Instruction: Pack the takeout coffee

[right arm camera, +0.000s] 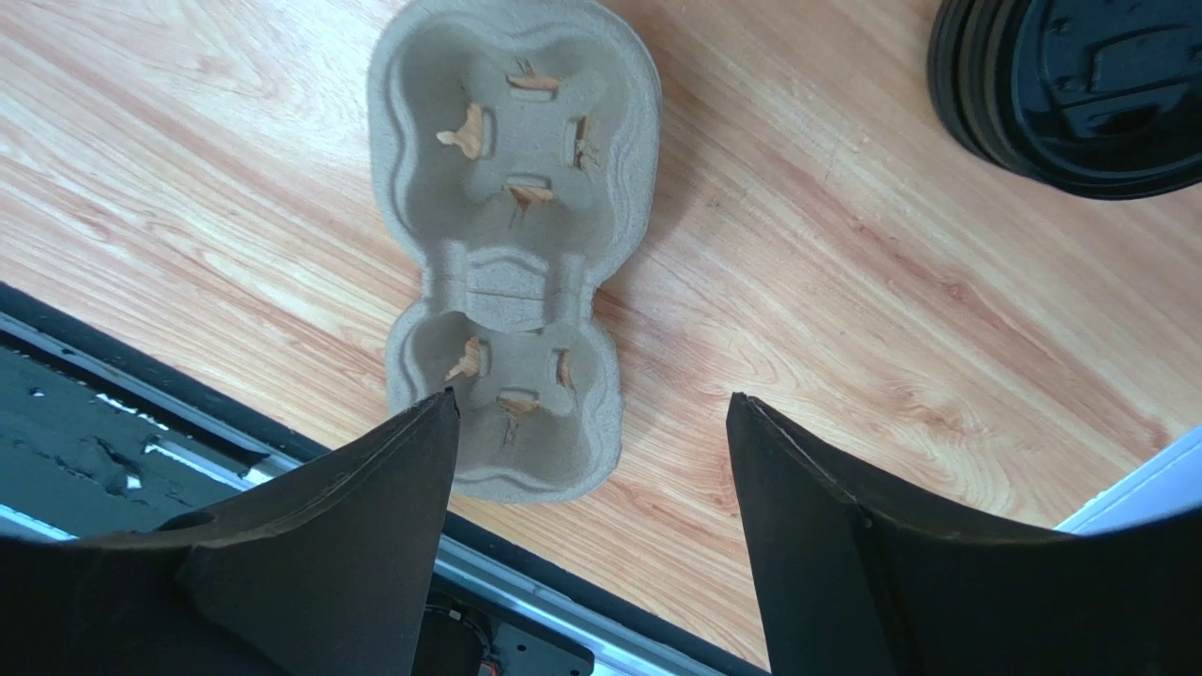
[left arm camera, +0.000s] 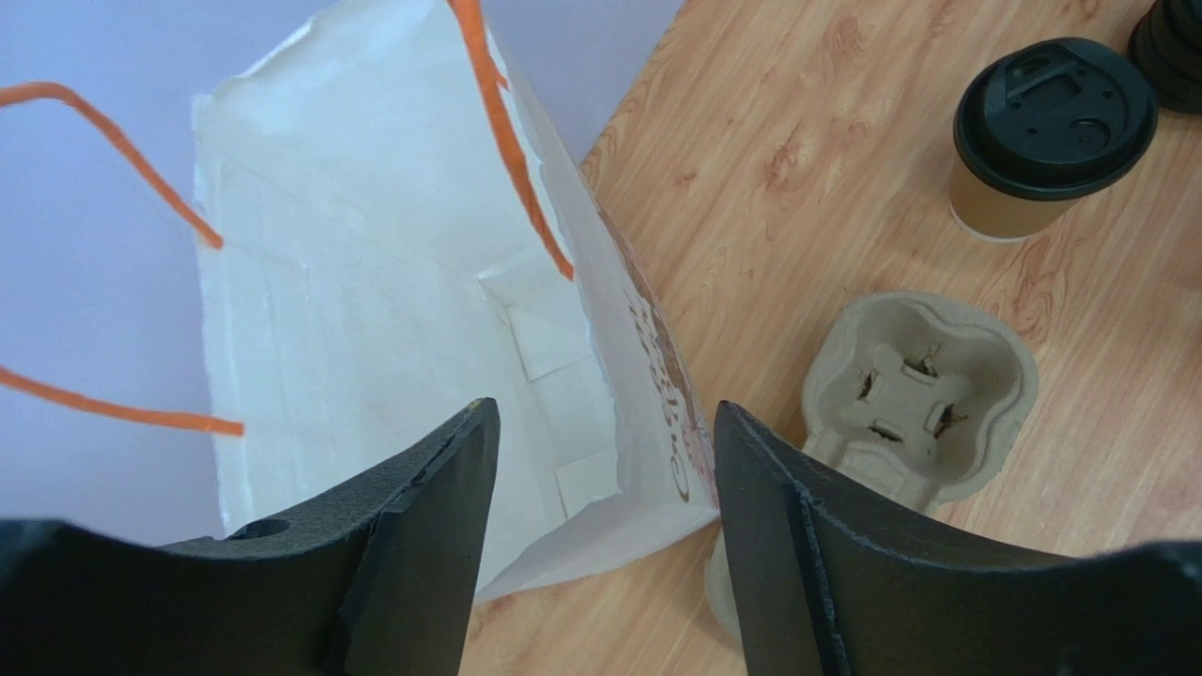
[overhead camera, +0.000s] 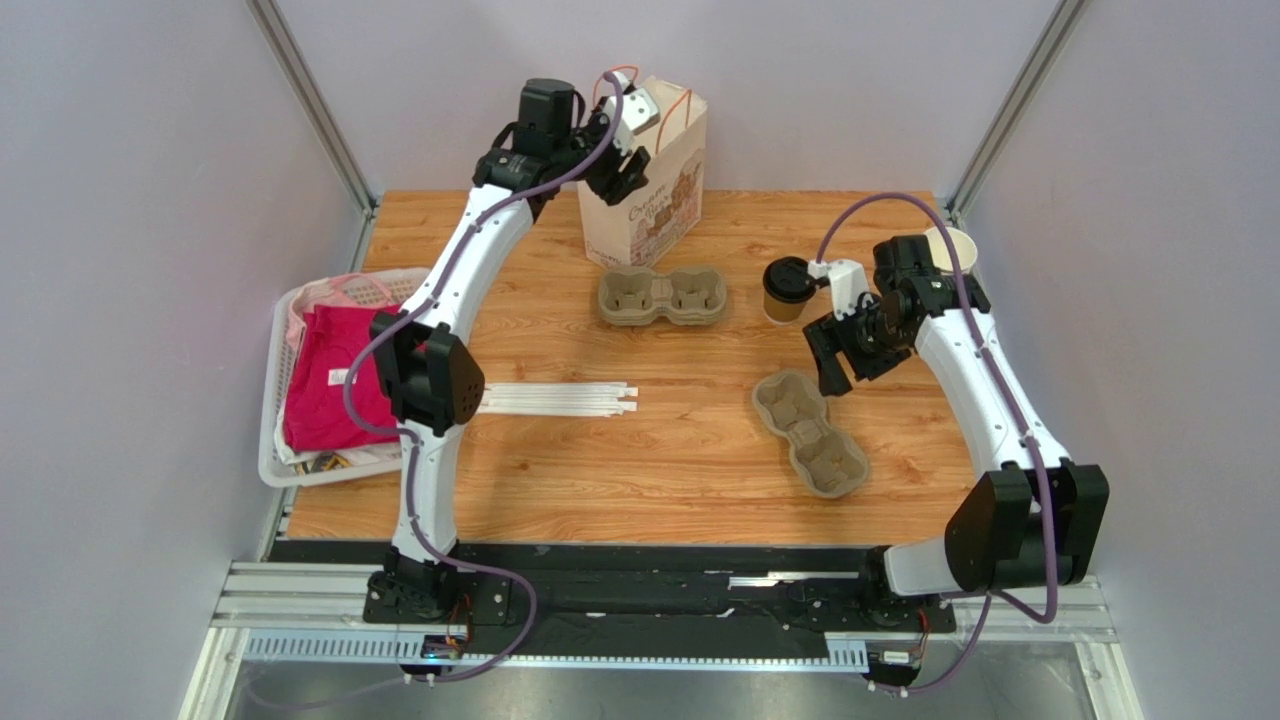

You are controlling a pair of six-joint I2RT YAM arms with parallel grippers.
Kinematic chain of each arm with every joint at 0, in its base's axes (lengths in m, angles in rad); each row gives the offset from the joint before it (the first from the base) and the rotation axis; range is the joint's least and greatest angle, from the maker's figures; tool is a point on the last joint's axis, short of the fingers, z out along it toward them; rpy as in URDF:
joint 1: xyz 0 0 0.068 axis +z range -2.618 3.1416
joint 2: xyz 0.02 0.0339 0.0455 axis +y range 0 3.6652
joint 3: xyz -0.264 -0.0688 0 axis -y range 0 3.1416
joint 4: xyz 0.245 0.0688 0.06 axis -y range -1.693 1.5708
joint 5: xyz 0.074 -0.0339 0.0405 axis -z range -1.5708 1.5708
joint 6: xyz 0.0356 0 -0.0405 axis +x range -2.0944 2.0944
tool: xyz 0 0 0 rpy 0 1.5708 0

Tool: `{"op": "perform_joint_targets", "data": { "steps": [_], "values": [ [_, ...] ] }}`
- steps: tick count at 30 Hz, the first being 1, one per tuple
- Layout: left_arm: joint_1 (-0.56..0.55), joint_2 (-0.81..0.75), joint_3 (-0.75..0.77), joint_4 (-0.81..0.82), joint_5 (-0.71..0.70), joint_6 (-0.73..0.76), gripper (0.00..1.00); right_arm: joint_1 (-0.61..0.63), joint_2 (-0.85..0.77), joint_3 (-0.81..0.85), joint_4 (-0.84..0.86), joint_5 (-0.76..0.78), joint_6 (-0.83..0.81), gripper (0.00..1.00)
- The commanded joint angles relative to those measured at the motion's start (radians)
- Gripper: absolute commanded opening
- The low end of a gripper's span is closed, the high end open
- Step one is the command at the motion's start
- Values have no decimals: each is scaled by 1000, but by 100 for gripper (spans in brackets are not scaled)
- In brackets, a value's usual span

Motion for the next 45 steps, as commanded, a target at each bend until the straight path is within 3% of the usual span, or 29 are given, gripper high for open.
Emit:
{"op": "perform_joint_targets", "data": {
  "steps": [1, 7, 18, 22, 24, 28, 33, 35, 39, 45],
  "values": [
    [-1, 36, 25, 45, -26, 54, 63, -8, -39, 62, -62, -41, -9, 74],
    [-3, 36, 16, 48, -24, 46, 55, -4, 24, -24, -59, -4, -75, 73],
    [-4, 10, -4, 51, -24, 34, 58, -2, 119, -200, 97, 79, -185, 65],
    [-4, 1, -4, 54, -22, 15, 58, 15, 171, -203, 101, 42, -211, 43],
    [-4, -4, -7, 56, -26, 8, 58, 32, 200, -203, 104, 38, -217, 39],
    [-4, -26, -32, 64, -19, -17, 58, 79, 240, -188, 116, 35, -216, 16],
    [-4, -71, -40, 71, -7, -47, 62, 133, 227, -108, 81, -4, -214, 5],
    [-4, -91, -40, 73, -10, -54, 70, 174, 210, -52, 59, -7, -211, 0],
    [-3, -102, -17, 65, -61, -67, 77, 266, 204, 36, 12, -71, -191, 0],
    [3, -160, -58, 116, -68, -123, 84, 603, 271, 129, 54, -70, -176, 0]
  ]
}}
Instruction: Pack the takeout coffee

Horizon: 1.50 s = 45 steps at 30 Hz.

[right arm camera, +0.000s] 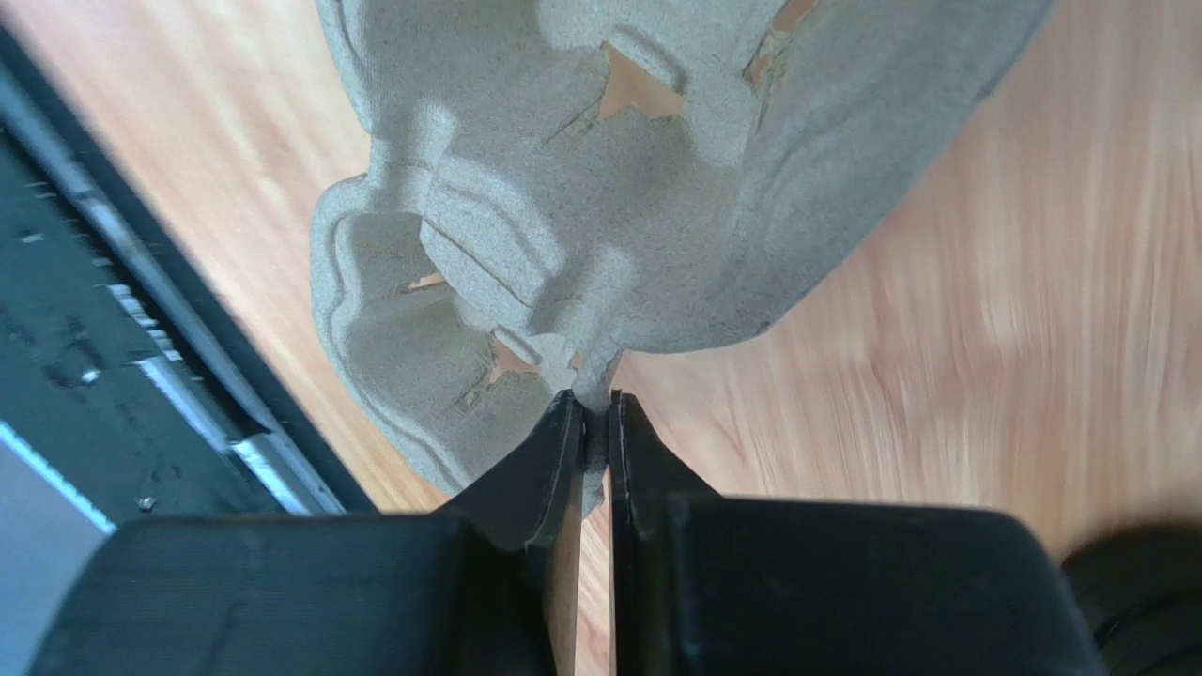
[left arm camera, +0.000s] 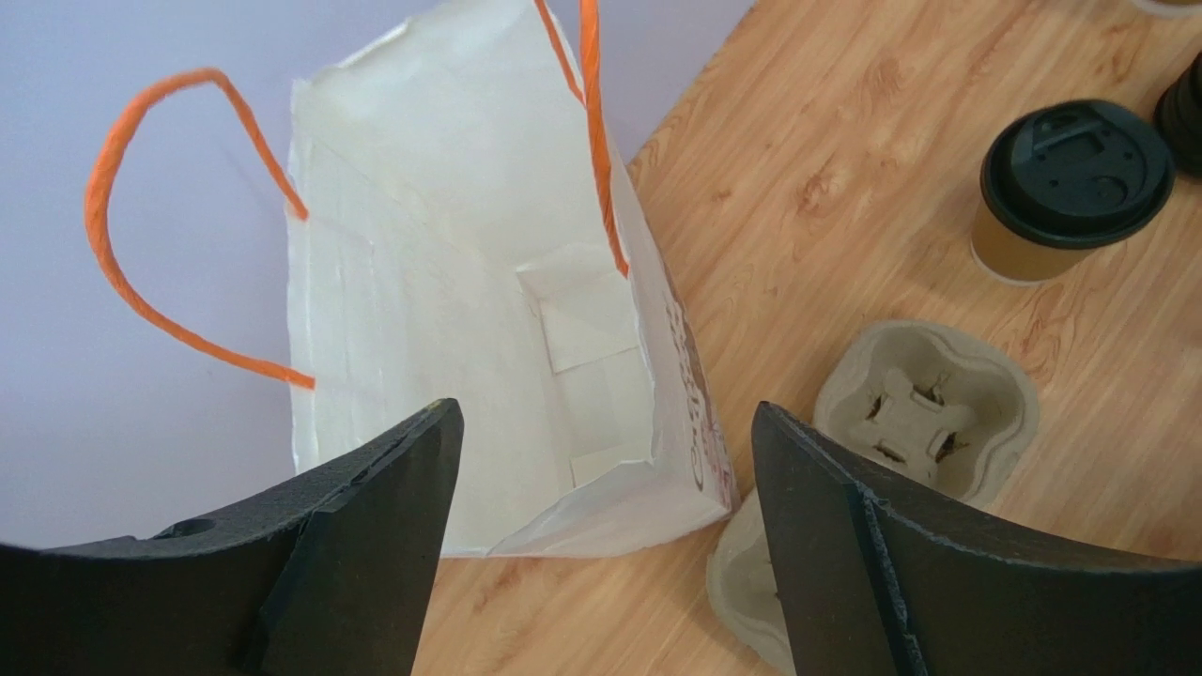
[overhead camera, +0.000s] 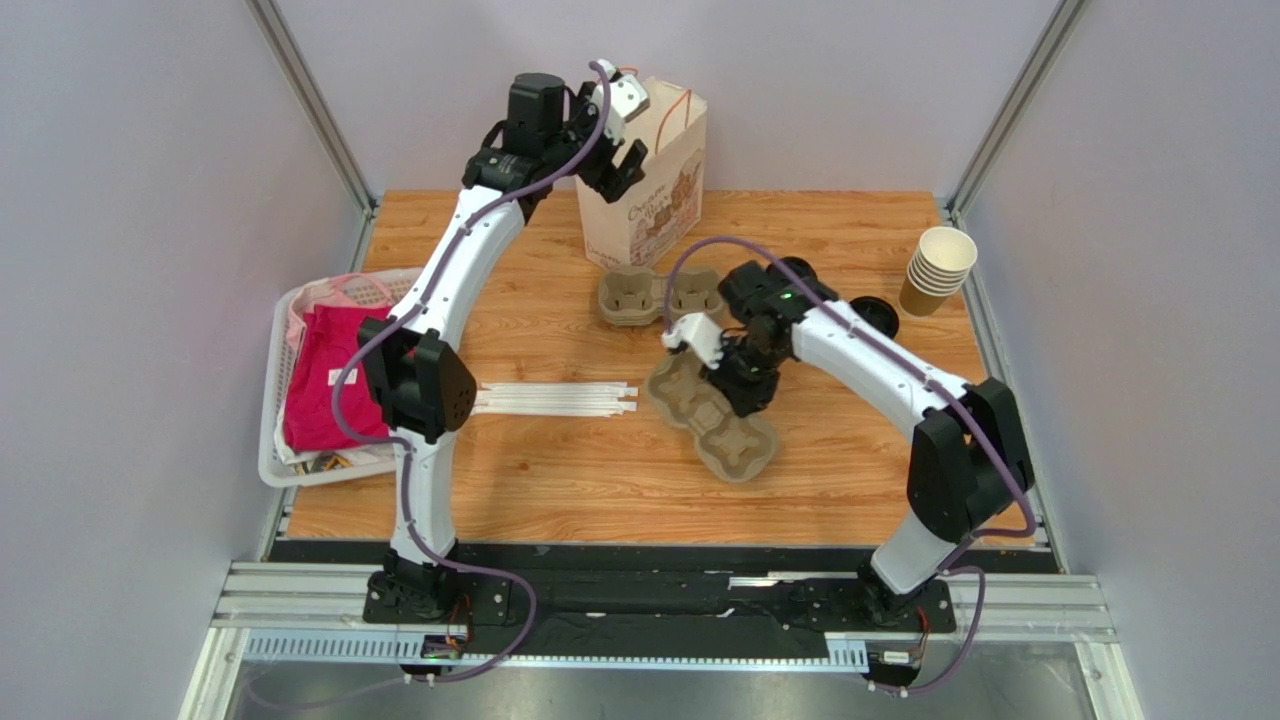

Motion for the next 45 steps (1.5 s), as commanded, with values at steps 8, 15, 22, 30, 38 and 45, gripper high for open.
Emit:
{"op": "perform_joint_targets", "data": {
  "steps": [8, 15, 22, 30, 38, 45],
  "values": [
    [32, -173, -49, 108, -2, -129, 86, 419, 319, 398, 33, 3, 4, 0],
    [37, -257, -187, 175, -26, -146, 86, 535, 551, 627, 40, 50, -29, 4],
    [60, -241, -178, 165, 1, -179, 85, 554, 564, 696, 36, 107, -5, 50],
    [59, -97, -37, 156, 87, -146, 83, 398, 237, 468, 49, 86, 37, 98],
    [23, 34, 78, 97, 92, -54, 82, 122, -68, 282, -15, 37, 90, 100],
    [-6, 108, 81, 53, 52, 28, 79, -125, -197, 274, -89, -9, 129, 100]
  ]
}}
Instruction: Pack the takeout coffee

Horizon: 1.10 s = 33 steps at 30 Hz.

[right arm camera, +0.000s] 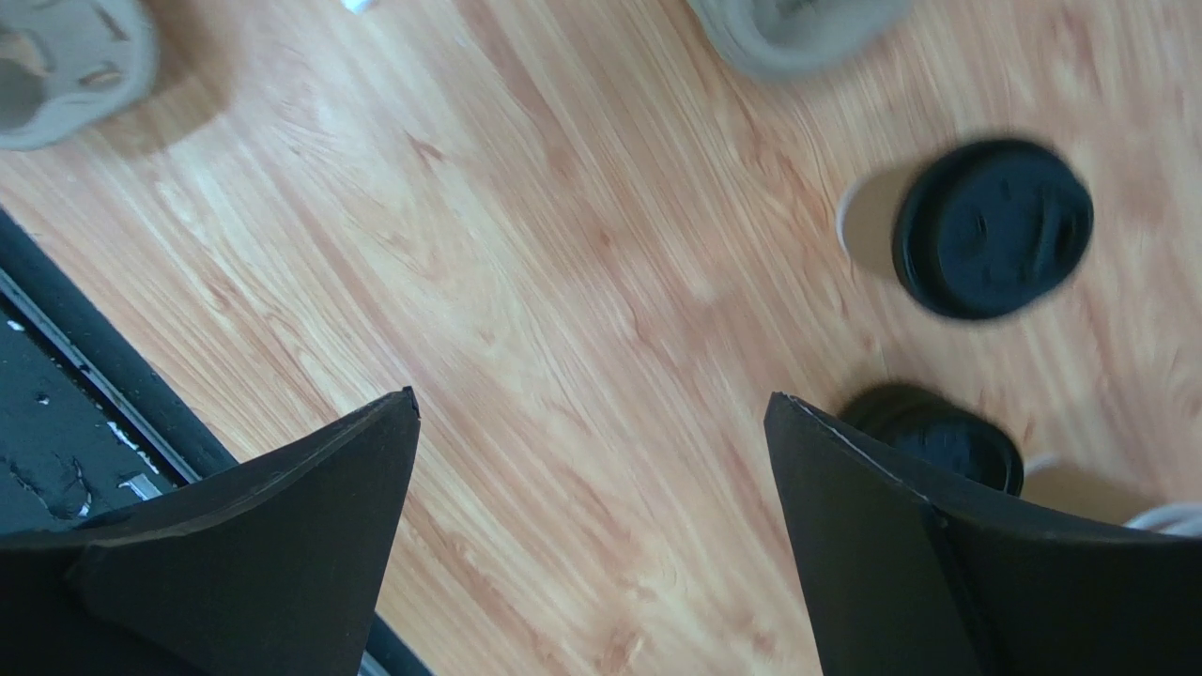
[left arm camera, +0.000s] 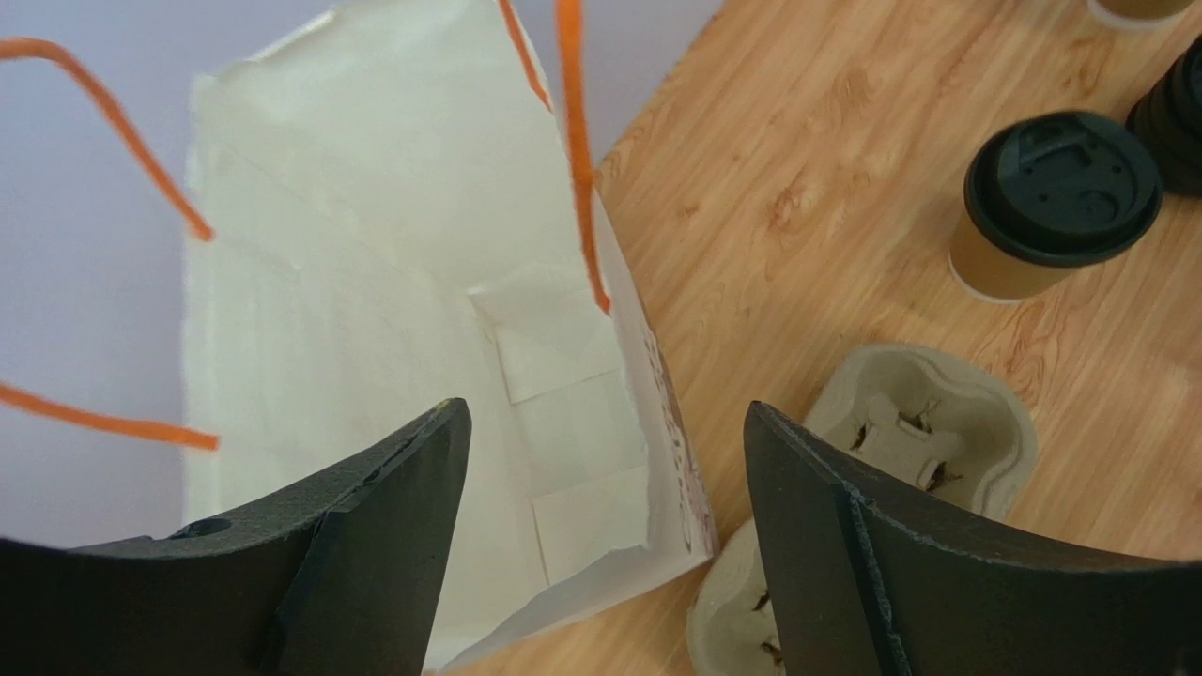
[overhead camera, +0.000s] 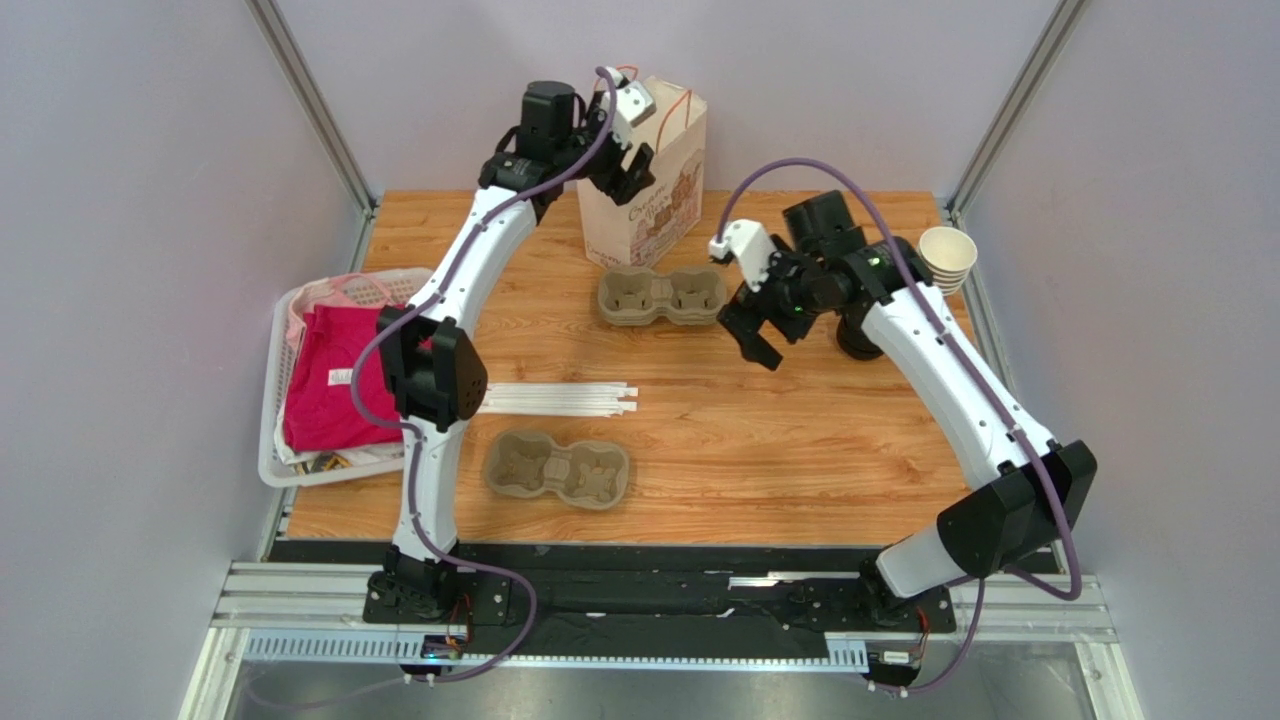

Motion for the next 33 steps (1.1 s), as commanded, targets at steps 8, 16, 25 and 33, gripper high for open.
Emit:
{"op": "perform_joint_targets", "data": {
  "steps": [8, 16, 25, 33],
  "values": [
    [-14, 100, 102, -28, -103, 110, 52, -256, -130, 0, -101, -63, 66, 100],
    [-12, 43, 122, 90, -173, 181, 0, -296, -142, 52, -107, -74, 98, 100],
    [-9, -153, 195, 133, -134, 155, 0, -353, -176, 179, -111, -36, 164, 100],
    [-90, -561, -162, 0, -19, 43, 0, -445, -277, 325, 40, 9, 305, 100]
  ]
}}
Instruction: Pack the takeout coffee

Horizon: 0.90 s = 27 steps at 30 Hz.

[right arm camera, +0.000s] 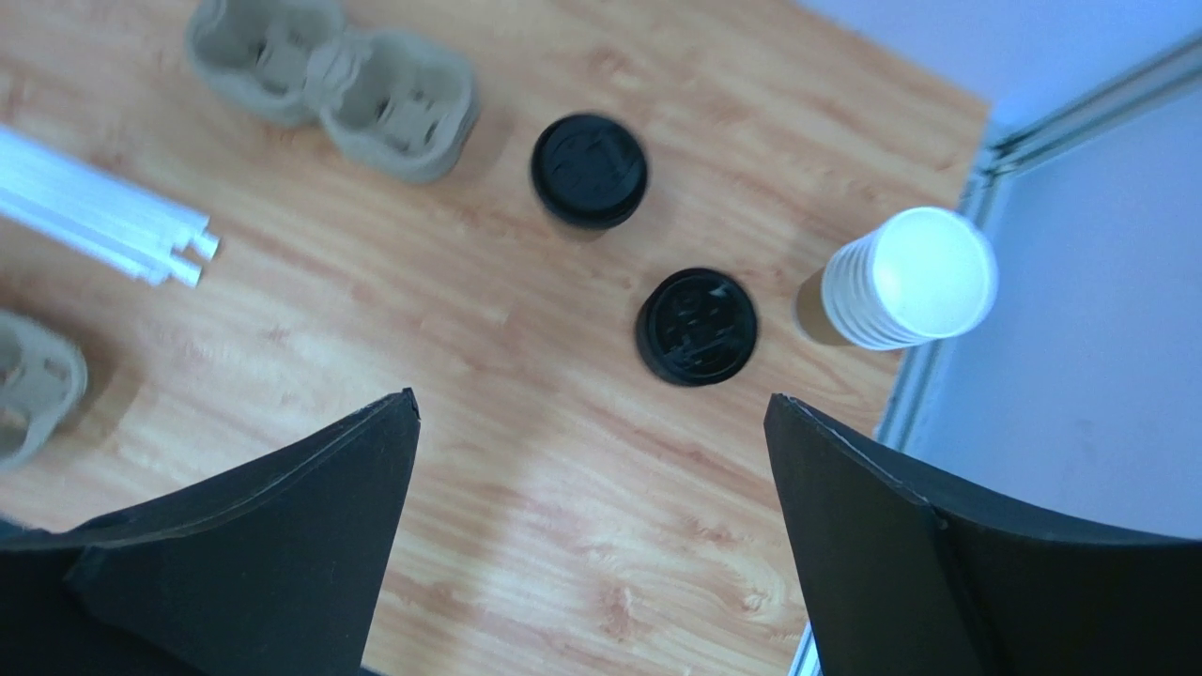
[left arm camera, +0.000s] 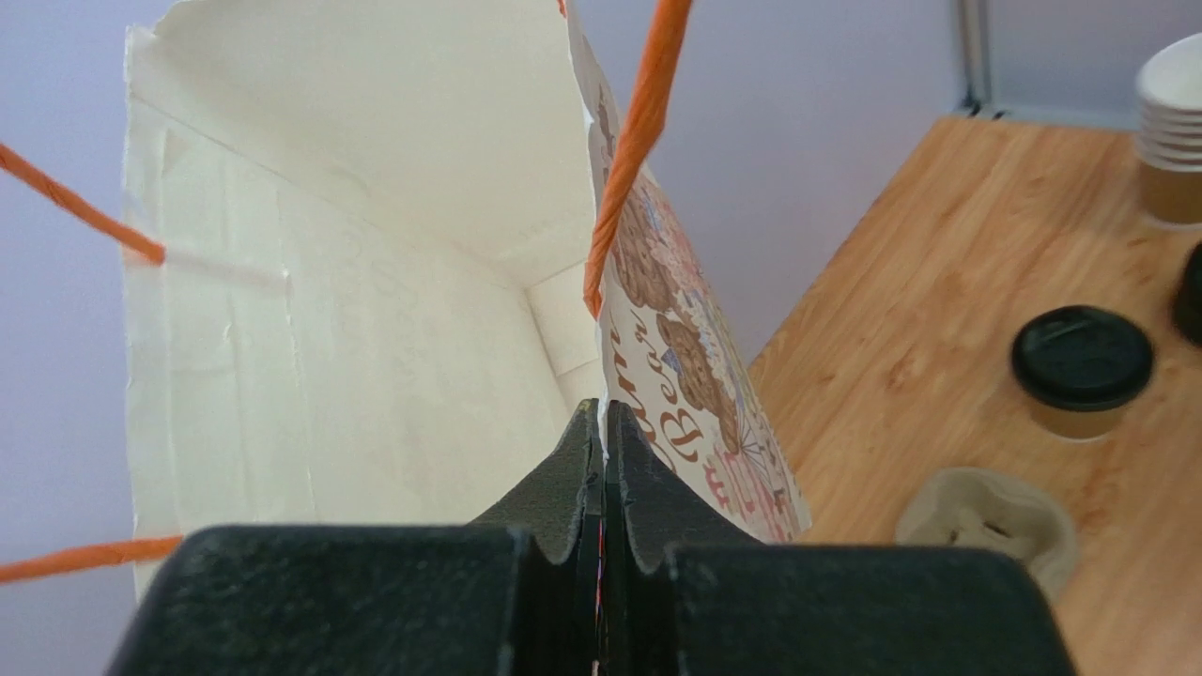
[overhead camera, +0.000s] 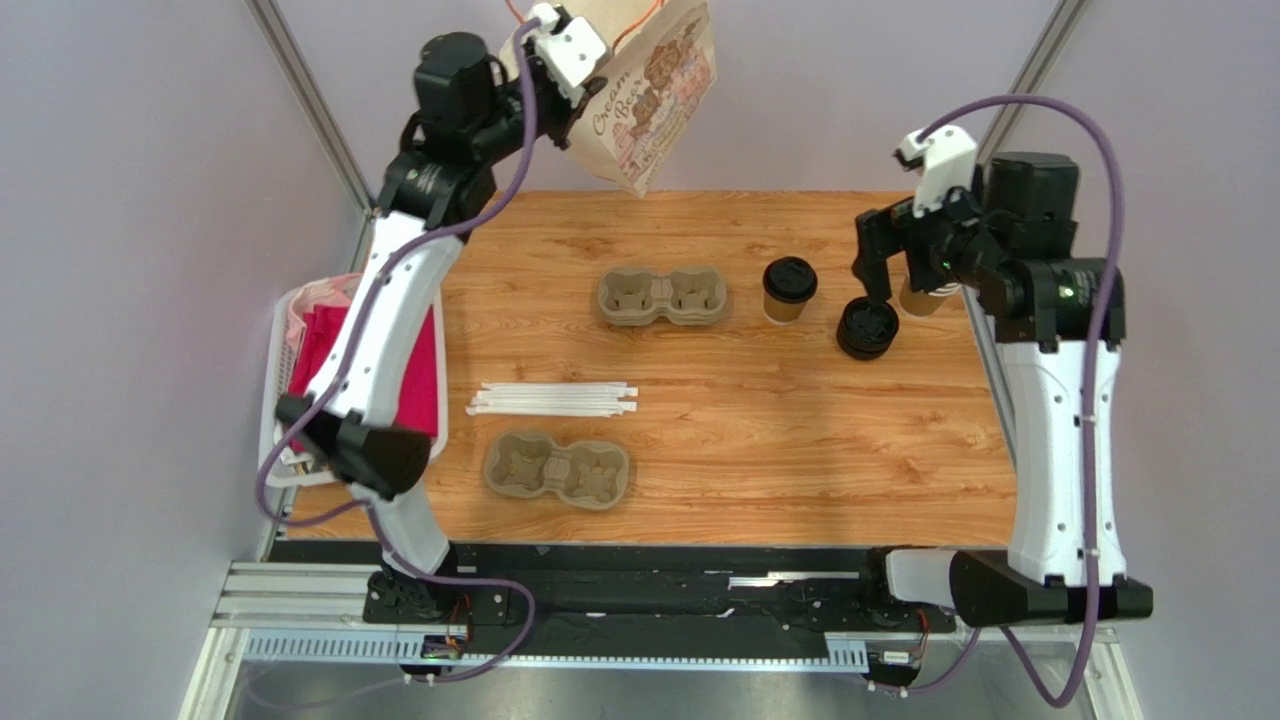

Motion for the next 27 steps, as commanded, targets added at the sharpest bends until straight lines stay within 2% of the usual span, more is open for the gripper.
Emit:
{"op": "perform_joint_targets", "data": {
  "steps": [1, 3, 4, 5, 6, 8, 9, 12, 15, 19, 23, 27],
  "values": [
    [-94, -268, -221, -42, 74, -55, 0, -42, -113, 81, 161, 28, 127, 100],
    [-137, -403, -327, -31, 32, -67, 0, -40, -136, 127, 193, 17, 165, 100],
    [-166, -446, -434, -20, -20, -68, 0, -40, -136, 147, 193, 8, 179, 100],
    [-250, -520, -487, -10, -83, -62, 0, -40, -138, 162, 189, -13, 194, 100],
    [-289, -556, -537, 21, -207, -55, 0, -42, -141, 173, 186, -24, 223, 100],
    [-411, -645, -684, 55, -312, -51, 0, -40, -159, 171, 195, -71, 249, 100],
    [-456, -671, -769, 81, -403, -57, 0, -40, -185, 159, 205, -91, 275, 100],
    [-605, -737, -916, 116, -557, -64, 0, -40, -196, 153, 204, -170, 314, 100],
    [-705, -751, -1024, 145, -637, -58, 0, -40, -184, 156, 132, -220, 311, 100],
    [-769, -696, -1072, 174, -697, -87, 0, -34, -181, 67, 37, -271, 291, 100],
    [-812, -612, -1023, 90, -729, -147, 0, 16, -182, -64, 18, -224, 230, 100],
    [-824, -578, -1013, 101, -714, -193, 0, 93, -153, -117, 17, -168, 194, 100]
  ]
}}
